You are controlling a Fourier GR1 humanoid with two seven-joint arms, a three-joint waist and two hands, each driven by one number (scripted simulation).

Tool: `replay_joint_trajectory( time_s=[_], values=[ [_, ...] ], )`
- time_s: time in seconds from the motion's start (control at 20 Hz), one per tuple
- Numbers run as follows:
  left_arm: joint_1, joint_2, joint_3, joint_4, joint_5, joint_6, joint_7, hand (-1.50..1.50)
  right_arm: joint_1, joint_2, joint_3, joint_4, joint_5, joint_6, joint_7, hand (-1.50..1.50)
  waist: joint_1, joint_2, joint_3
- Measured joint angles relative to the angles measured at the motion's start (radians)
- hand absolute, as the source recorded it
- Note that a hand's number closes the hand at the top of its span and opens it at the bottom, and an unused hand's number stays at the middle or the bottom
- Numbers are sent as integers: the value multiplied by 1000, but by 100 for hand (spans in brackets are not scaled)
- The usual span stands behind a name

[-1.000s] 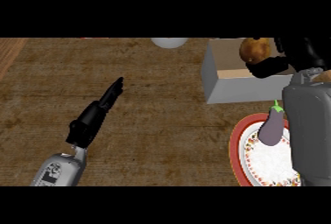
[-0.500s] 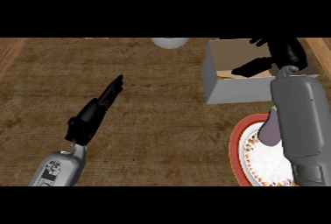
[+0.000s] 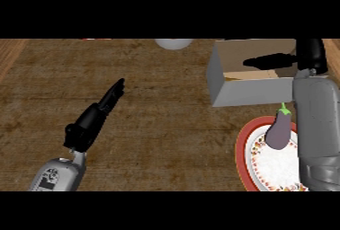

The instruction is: Pick the pear from the plate and place it in the cardboard box

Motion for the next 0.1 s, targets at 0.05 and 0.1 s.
replay_joint_trajectory(
  time_s=[0.05,0.1],
  values=[
    [-1,0,0,-1,1,-3,2,0,-1,-8,-32,3,-42,3,-18,-150,-1,0,0],
    [-2,3,7,0,3,-5,3,0,-5,-17,-60,4,-80,11,-24,-150,-3,0,0]
  ],
)
